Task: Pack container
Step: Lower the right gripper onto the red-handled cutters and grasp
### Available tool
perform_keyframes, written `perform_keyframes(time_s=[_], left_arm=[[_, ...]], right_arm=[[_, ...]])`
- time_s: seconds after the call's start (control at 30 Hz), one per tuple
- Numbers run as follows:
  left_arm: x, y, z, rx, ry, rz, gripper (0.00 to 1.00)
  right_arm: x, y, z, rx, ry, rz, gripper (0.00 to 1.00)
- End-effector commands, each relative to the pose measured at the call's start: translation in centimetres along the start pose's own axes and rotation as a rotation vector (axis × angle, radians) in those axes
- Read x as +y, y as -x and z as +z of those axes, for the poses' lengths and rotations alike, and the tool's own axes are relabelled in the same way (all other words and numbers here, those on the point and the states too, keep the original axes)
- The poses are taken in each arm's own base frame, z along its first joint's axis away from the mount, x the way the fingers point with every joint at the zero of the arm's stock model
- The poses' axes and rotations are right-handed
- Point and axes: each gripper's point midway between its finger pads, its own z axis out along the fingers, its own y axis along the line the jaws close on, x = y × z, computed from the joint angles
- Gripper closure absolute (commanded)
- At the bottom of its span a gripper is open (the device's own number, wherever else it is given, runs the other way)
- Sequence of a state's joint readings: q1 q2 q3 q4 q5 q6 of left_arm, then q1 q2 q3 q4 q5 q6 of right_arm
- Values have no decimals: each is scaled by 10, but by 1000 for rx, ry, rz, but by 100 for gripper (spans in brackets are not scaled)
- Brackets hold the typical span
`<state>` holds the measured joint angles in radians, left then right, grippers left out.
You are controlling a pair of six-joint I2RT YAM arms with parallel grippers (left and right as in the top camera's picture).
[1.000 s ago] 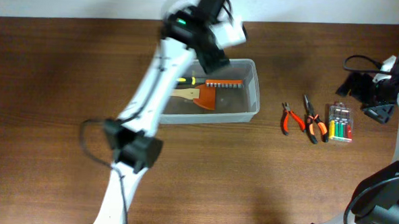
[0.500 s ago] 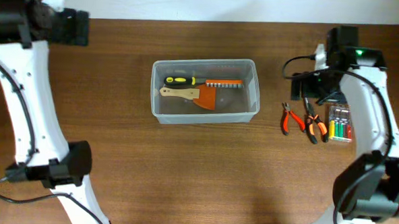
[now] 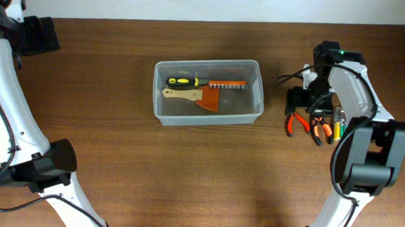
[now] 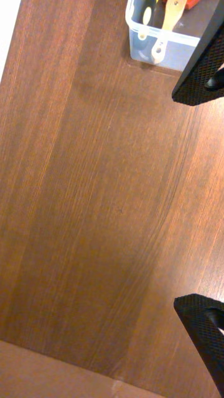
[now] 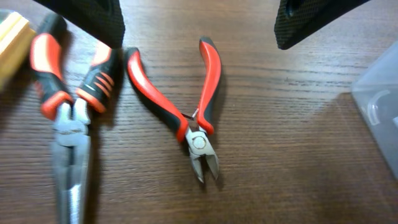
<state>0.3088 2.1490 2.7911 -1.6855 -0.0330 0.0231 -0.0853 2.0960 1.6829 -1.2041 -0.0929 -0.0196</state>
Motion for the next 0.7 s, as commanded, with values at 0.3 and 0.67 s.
perform_keyframes(time_s=[0.3,0.67], left_arm=[[-2,1,-6,-13,-17,-18,1],[-2,1,-6,-13,-18,-18,1]], right_arm=[[15,-15,28,100,26,-23,30],[13,-33,65,124,26,-24,39]])
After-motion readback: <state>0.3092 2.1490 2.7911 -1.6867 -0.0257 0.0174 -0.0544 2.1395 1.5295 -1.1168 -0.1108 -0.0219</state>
